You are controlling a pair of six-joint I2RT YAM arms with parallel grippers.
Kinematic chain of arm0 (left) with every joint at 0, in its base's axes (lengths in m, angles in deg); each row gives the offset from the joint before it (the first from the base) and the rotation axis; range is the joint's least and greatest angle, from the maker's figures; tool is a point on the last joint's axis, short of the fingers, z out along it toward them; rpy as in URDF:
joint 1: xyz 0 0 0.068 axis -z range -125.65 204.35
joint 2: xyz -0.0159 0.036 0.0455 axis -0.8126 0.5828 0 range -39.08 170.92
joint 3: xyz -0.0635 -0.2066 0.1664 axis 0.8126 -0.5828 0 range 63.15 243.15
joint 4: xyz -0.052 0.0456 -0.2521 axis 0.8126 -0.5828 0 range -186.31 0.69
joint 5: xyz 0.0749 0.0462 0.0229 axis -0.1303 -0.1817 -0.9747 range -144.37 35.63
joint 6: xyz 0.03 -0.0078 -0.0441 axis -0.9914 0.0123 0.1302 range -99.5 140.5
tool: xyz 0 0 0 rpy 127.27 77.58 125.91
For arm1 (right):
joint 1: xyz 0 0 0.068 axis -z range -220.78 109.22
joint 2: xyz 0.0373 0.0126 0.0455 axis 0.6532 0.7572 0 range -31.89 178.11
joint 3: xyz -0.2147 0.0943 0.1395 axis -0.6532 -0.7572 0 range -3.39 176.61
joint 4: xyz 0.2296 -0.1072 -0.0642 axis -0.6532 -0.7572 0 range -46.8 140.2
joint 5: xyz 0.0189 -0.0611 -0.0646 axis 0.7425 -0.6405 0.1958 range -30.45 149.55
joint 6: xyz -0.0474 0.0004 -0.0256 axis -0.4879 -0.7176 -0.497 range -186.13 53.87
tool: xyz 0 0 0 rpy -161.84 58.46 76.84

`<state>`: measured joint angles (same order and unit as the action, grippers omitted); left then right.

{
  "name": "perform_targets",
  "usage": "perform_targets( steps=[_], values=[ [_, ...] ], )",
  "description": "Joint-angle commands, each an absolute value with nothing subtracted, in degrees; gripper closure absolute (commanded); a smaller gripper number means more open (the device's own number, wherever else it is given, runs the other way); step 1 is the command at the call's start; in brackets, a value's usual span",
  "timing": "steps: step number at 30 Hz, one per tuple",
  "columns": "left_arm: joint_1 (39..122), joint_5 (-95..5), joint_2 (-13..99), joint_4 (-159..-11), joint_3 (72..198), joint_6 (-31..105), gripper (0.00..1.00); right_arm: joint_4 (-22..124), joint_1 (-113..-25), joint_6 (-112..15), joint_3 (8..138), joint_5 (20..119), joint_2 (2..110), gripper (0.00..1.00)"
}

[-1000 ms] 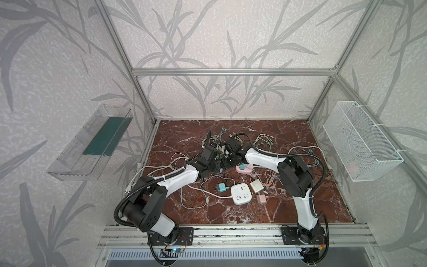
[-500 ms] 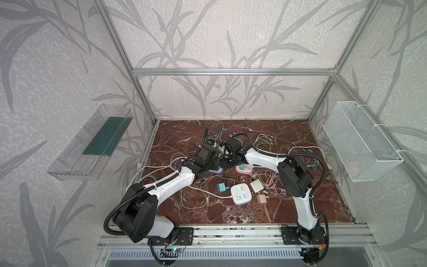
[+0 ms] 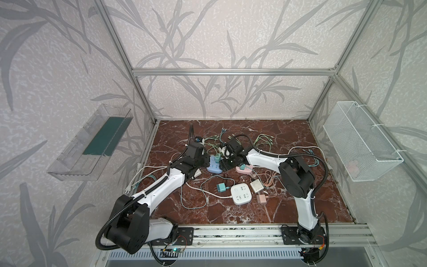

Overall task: Pull the plug off the socket
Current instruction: 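Close left gripper on the mint-green charger and pull it up, then set the mint-green charger on the table beside the strip with left gripper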

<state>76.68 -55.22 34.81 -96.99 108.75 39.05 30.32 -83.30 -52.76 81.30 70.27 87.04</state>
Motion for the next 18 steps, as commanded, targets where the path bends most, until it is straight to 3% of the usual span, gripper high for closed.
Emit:
perform_targets(
  steps=[1,18],
  values=[
    [74.6,-50.6,32.3,-94.8,107.6,39.9,0.84,31.5,-83.1,-53.6,80.5,71.2,83.1,0.28],
    [64.4,-36.5,42.1,-84.8,108.2,44.8,0.83,36.0,-83.1,-55.3,76.0,71.6,78.6,0.24]
  ],
)
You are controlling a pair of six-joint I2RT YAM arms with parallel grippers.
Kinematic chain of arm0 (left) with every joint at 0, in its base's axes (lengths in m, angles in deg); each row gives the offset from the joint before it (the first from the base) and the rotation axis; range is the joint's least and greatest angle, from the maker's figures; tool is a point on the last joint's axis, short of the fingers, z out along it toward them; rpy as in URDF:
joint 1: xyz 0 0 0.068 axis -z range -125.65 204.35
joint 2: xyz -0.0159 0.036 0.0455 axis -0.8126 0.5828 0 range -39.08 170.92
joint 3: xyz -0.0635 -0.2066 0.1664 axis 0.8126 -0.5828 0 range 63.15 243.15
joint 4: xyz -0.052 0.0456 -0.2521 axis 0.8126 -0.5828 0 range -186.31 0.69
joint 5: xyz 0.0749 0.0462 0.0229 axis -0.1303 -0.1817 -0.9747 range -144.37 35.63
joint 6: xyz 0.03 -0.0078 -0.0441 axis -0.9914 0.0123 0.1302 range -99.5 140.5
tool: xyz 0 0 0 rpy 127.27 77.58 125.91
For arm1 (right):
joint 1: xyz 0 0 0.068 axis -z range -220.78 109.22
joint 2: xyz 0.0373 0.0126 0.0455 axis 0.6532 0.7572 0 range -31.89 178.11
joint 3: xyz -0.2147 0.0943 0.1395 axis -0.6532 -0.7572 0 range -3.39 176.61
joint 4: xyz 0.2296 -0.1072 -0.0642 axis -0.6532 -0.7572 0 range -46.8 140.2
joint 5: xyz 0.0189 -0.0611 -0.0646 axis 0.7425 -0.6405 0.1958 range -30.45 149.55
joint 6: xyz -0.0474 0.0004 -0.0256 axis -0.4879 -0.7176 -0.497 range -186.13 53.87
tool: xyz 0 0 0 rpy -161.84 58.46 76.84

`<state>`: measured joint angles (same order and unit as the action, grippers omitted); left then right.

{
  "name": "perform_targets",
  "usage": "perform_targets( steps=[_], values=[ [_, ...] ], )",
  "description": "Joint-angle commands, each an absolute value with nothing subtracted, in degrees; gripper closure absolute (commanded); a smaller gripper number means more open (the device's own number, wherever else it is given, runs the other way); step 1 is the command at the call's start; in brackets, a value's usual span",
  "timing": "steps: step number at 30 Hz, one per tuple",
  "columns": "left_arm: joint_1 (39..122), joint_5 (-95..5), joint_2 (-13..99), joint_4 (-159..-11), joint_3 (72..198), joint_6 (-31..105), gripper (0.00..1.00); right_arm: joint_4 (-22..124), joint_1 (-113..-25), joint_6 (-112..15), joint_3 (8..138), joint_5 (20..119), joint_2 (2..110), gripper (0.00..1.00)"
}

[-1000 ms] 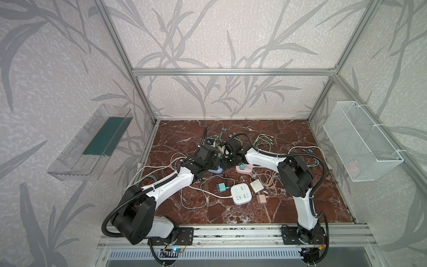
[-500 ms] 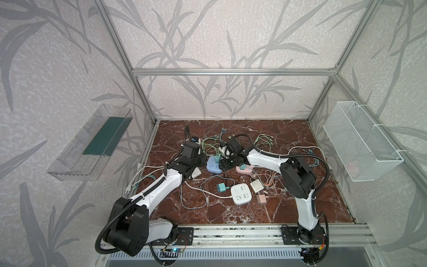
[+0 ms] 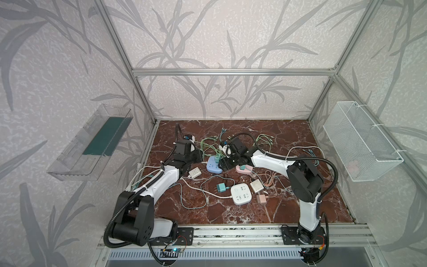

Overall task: Pull the plug off the socket
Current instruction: 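Set the mint-green charger on the table beside the strip with left gripper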

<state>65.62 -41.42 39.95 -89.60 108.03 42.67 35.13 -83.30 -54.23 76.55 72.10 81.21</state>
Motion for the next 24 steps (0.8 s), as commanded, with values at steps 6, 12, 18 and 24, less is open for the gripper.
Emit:
perform_targets(
  steps=[6,12,18,24],
  values=[
    [61.7,-31.1,48.4,-81.4,109.8,46.3,0.83,35.9,-83.1,-56.3,75.5,71.2,78.0,0.24],
    [60.0,-29.4,52.3,-81.1,110.8,47.2,0.83,36.4,-83.1,-56.8,74.8,70.4,77.2,0.24],
    [59.9,-31.2,54.4,-85.2,112.3,45.5,0.80,36.7,-83.7,-54.8,75.9,69.1,78.1,0.24],
    [59.4,-30.7,57.2,-90.3,115.3,45.2,0.73,36.5,-84.0,-60.9,77.9,67.9,79.7,0.23]
  ],
)
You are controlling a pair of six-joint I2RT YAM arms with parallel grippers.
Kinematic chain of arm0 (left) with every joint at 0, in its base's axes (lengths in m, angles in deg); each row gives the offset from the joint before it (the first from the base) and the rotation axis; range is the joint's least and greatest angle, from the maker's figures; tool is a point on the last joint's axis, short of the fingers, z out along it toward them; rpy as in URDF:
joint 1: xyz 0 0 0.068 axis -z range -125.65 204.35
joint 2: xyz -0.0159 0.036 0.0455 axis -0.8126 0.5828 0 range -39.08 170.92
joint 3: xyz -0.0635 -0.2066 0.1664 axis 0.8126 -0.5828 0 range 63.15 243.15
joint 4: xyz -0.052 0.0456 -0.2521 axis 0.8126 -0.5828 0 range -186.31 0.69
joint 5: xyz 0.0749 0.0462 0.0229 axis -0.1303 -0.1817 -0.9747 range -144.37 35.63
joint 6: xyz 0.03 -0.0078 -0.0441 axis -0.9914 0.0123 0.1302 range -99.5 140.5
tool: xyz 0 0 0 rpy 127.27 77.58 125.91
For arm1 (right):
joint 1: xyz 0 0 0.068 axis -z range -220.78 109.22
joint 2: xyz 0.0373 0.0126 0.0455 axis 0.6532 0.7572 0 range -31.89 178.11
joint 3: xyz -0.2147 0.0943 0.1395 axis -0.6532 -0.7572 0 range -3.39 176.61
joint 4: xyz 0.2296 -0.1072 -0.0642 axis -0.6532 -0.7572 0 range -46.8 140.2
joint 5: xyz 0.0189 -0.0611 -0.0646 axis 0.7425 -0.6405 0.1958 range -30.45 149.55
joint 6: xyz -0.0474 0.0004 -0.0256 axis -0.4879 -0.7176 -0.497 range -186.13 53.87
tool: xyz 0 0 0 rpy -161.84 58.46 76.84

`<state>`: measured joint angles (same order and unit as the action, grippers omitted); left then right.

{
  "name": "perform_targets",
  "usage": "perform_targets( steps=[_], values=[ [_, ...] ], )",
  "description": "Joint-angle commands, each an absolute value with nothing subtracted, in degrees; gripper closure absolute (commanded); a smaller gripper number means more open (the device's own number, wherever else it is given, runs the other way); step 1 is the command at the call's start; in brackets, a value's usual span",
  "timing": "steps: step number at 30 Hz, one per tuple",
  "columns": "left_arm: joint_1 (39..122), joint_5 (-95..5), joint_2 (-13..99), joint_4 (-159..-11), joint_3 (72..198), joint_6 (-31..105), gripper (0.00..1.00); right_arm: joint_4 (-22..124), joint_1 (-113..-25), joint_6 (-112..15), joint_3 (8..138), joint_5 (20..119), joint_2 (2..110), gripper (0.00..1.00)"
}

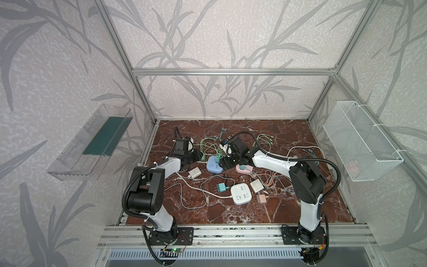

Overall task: Pull the plug off the socket
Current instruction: 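Set the mint-green charger on the table beside the strip with left gripper, then close right gripper on the remaining mint-green charger while left gripper holds the strip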

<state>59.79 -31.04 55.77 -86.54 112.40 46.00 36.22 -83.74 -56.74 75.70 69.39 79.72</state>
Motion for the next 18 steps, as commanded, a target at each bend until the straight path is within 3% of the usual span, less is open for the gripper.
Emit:
perform_targets(
  steps=[1,13,18],
  values=[
    [59.3,-30.7,57.6,-92.3,116.2,44.9,0.71,37.0,-84.0,-62.5,77.9,68.0,79.7,0.23],
    [59.3,-32.3,57.4,-98.0,118.5,44.5,0.49,42.1,-82.8,-73.6,78.1,73.7,81.2,0.17],
    [59.9,-34.4,54.4,-100.0,118.4,43.5,0.45,41.7,-82.2,-77.7,80.2,76.2,83.0,0.17]
  ],
)
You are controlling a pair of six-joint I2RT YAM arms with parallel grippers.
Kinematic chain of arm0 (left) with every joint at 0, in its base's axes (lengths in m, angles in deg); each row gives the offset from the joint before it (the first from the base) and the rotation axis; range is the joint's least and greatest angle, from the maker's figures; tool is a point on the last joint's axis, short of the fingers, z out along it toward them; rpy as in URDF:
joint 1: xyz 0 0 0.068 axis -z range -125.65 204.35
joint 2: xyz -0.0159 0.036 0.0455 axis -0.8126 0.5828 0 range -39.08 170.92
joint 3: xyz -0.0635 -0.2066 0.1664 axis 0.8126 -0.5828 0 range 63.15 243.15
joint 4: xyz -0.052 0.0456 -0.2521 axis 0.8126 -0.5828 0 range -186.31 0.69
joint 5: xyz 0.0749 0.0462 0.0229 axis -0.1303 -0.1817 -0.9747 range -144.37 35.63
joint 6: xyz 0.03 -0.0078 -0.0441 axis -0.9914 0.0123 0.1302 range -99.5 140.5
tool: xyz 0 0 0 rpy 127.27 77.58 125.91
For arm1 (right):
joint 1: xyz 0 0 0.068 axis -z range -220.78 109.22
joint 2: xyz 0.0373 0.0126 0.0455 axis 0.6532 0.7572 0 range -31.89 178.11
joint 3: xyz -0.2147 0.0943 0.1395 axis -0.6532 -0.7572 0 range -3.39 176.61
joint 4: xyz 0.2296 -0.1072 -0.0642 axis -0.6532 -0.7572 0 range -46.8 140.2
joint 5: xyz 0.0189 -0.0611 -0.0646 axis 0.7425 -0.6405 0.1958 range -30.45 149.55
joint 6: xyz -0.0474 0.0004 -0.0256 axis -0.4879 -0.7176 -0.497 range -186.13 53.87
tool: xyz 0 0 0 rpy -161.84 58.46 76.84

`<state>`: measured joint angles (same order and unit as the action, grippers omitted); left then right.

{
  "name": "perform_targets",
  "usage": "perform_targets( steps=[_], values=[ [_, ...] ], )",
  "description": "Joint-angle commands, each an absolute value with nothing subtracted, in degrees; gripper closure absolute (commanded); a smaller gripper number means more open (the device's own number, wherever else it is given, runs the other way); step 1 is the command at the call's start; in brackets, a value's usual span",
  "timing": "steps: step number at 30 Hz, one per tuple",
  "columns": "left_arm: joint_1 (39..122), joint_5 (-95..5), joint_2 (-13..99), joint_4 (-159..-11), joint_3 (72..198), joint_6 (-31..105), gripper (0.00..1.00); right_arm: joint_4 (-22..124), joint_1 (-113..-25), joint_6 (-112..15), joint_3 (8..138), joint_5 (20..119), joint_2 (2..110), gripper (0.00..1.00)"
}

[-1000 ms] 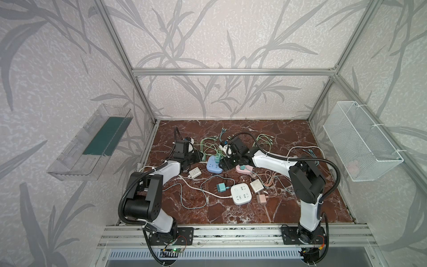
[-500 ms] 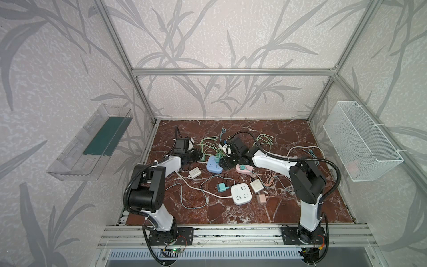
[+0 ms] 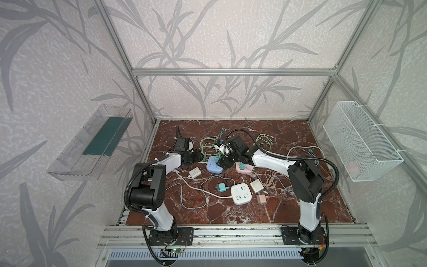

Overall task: Pull the plug off the socket
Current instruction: 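Close right gripper on the remaining mint-green charger while left gripper holds the strip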

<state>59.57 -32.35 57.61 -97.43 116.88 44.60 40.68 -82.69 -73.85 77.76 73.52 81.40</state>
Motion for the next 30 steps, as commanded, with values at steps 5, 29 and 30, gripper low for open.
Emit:
perform_targets(
  steps=[5,29,30],
  values=[
    [62.0,-36.0,50.8,-101.3,118.0,42.4,0.45,41.8,-81.2,-79.5,81.4,78.3,84.5,0.17],
    [71.3,-35.6,47.3,-97.9,110.1,45.4,0.59,36.8,-80.1,-86.1,87.2,82.9,90.5,0.31],
    [71.4,-35.5,47.6,-97.6,109.9,45.6,0.59,36.2,-80.1,-86.3,88.0,83.1,90.9,0.32]
  ],
)
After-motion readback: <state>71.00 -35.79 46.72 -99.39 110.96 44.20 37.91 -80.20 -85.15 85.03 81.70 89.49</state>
